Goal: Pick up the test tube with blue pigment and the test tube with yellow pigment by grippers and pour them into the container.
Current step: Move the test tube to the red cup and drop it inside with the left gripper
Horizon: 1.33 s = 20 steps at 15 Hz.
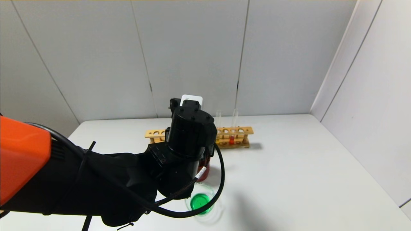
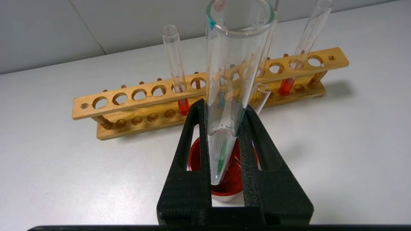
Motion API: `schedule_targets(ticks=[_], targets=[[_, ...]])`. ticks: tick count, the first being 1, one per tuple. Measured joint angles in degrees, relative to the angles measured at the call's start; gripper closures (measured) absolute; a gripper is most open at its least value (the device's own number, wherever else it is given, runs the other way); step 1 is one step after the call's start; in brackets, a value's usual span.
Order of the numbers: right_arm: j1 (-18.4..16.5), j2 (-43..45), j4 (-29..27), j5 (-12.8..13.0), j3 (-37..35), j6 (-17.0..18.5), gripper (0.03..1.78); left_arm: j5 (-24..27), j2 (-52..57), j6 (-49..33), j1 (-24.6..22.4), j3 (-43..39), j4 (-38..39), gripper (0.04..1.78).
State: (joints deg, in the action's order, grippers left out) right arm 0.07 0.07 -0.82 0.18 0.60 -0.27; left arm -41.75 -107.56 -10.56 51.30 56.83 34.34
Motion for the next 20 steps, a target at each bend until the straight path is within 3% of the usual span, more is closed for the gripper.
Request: schedule_targets(ticks=[20], targets=[[0.00,0.00,-0.02,0.00,0.00,0.02,0.07,2.97,-6.97,-3.55,-2.79,-1.73,3.41,1.51]])
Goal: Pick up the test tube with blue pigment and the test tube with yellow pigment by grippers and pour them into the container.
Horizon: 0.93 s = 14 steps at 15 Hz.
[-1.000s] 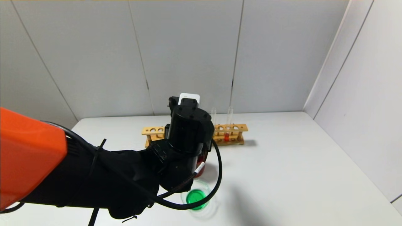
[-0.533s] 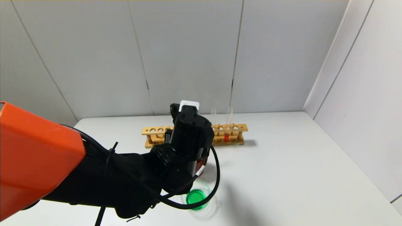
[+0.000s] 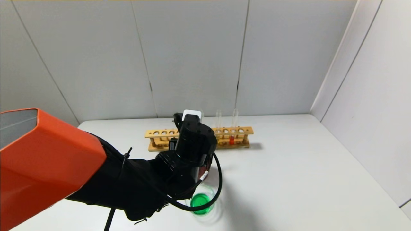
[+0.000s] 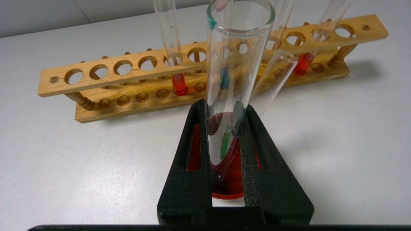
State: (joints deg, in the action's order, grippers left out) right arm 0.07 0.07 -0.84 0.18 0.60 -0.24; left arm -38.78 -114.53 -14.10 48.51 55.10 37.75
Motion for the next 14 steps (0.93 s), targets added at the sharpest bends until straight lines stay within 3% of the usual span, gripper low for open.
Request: schedule_targets(ticks=[3,6,11,14], targets=[[0.00,0.00,0.02,0.00,0.00,0.00,0.07,0.00,-1.01,-0.02,0.00,-0.06,0.04,1.49],[0.00,0.00,0.02,0.00,0.00,0.00,0.07,0.00,-1.49,-0.02,0.02,0.02,0.06,1.31],[0.00,0.00,0.00,0.00,0.00,0.00,0.07,-0.11,-1.71,-0.02,0.17,0.10,0.06,0.51],[0.00,0.00,0.02,0.00,0.00,0.00,0.07,-0.59,-1.16,0.41,0.28,0.29,0.00,0.18]])
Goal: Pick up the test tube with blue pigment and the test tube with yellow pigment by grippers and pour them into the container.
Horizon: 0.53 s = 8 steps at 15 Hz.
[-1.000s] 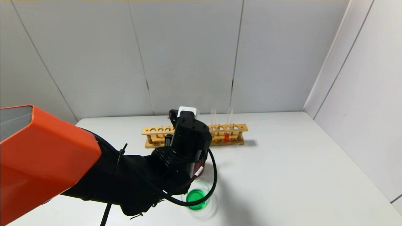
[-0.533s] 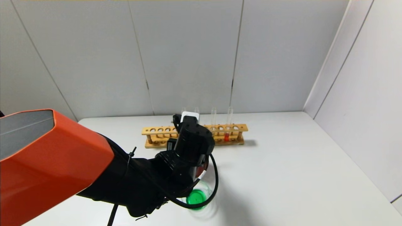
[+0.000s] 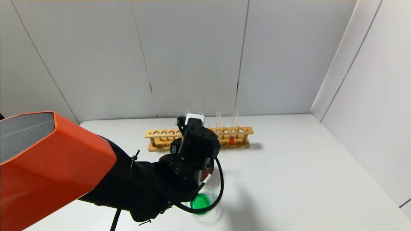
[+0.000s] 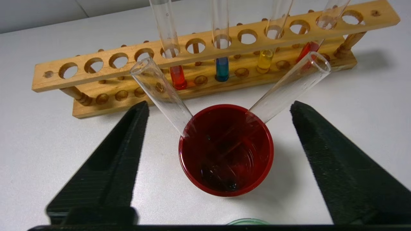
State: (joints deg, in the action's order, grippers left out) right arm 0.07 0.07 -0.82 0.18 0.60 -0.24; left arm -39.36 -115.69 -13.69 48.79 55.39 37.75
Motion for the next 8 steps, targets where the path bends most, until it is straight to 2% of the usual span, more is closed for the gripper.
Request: schedule_targets(ticks=[2,8], targets=[[0.00,0.00,0.00,0.00,0.00,0.00,0.07,-0.21,1.52,0.93,0.13,0.15,-0.16,0.08],[0.00,0.00,0.00,0.00,0.00,-0.02,0.07,-2.06,11.23,6.45,-0.06,-0.68,-1.43,0.07]])
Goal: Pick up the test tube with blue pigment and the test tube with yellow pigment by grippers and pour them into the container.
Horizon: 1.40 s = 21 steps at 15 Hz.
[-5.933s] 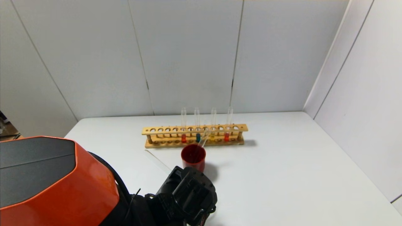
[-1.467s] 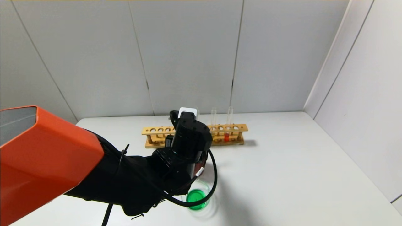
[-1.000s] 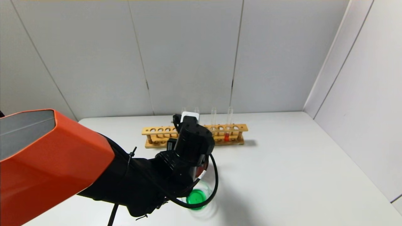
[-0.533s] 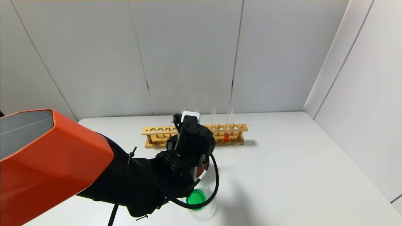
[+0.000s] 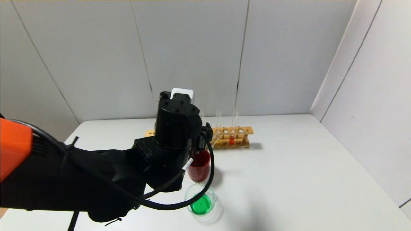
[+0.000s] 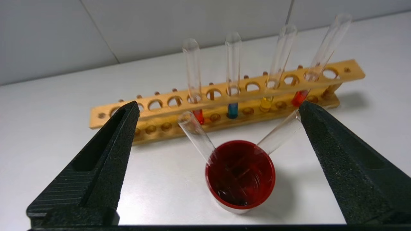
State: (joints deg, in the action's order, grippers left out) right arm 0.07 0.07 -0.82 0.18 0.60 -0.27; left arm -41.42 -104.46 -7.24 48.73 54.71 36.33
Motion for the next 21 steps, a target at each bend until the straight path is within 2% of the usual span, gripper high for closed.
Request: schedule_targets(ticks=[3,6,9,13,16,19,21], targets=[[0.00,0.00,0.00,0.00,0.00,0.00,0.07,-1.27,7.30,1.51,-1.32,-1.10,-3.56,0.07],[0.00,0.00,0.00,-0.02,0.00,0.02,0.07,-2.38,17.44,3.45,-5.10,-2.45,-8.98,0.07],[0.00,0.00,0.00,0.00,0.00,0.00,0.07,-2.32,29.84,4.30,-13.62,-5.52,-15.47,0.07],[0.00,0.00,-0.02,0.00,0.00,0.02,0.07,-1.49,49.20,4.83,-29.99,-9.31,-25.78,0.07],[-0.02,0.00,0.00,0.00,0.00,0.00,0.07,2.34,64.42,5.24,-39.67,-10.23,-36.11,0.07],[0.00,0.00,-0.02,0.00,0.00,0.00,0.07,8.13,77.45,5.23,-45.09,-12.00,-46.63,0.07],[0.02,0.00,0.00,0.00,0.00,0.00,0.07,9.76,83.63,5.21,-47.46,-14.17,-50.91,0.07]])
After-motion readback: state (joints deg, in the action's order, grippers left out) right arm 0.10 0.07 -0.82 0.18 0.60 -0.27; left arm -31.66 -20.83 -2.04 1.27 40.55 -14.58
